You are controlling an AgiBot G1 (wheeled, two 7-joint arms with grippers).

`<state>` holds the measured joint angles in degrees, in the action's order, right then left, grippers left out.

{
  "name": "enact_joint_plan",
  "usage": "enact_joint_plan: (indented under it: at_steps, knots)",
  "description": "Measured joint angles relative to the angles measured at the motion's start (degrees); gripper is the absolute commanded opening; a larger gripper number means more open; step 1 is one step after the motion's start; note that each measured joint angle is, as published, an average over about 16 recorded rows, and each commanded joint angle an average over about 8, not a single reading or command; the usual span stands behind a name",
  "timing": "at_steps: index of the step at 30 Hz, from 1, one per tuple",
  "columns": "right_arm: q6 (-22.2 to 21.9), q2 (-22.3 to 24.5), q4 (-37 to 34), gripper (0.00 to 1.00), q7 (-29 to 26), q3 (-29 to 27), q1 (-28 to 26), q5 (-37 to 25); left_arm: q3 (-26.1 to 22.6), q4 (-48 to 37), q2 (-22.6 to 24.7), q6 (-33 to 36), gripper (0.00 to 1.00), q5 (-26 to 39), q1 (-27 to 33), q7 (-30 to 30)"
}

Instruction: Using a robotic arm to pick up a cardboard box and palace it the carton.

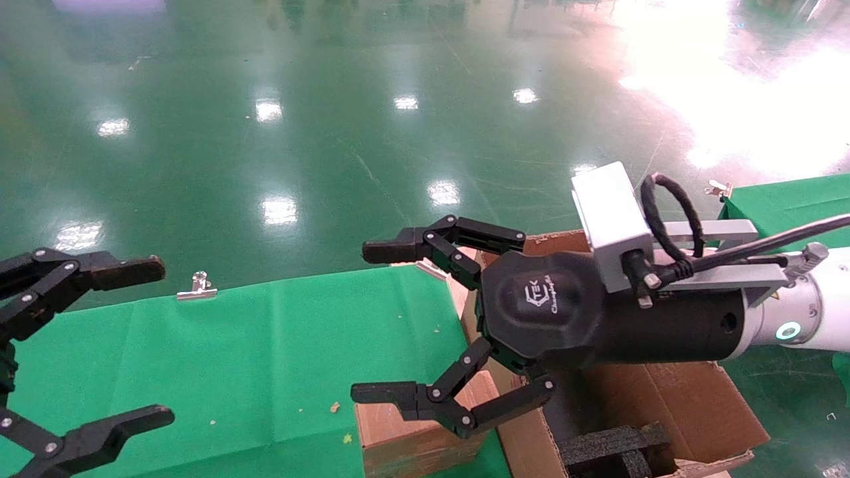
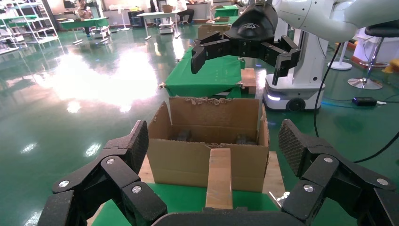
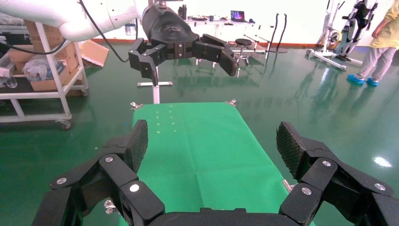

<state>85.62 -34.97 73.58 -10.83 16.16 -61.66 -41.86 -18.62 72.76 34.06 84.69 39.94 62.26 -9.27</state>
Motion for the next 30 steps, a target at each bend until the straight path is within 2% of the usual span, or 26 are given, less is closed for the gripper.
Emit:
enact_joint_plan:
  at_steps: [12, 13, 20, 21, 30]
  knots:
    - [0.0, 0.0, 0.0, 1.0, 0.0, 0.0, 0.0, 0.0, 0.0, 0.0, 0.0, 0.0, 1.0, 0.0, 0.0, 0.0]
    - [0.0, 0.0, 0.0, 1.0, 0.0, 0.0, 0.0, 0.0, 0.0, 0.0, 0.0, 0.0, 0.91, 0.0, 0.0, 0.0]
    - [0.0, 0.0, 0.0, 1.0, 0.0, 0.0, 0.0, 0.0, 0.0, 0.0, 0.0, 0.0, 0.04, 0.0, 0.0, 0.0]
    - [0.0, 0.0, 0.0, 1.0, 0.0, 0.0, 0.0, 0.0, 0.0, 0.0, 0.0, 0.0, 0.0, 0.0, 0.0, 0.0]
    - [0.4, 0.3, 0.1, 1.0, -0.5, 0.8, -0.9, -1.8, 0.0, 0.0, 0.0, 0.0, 0.0, 0.0, 0.0, 0.0]
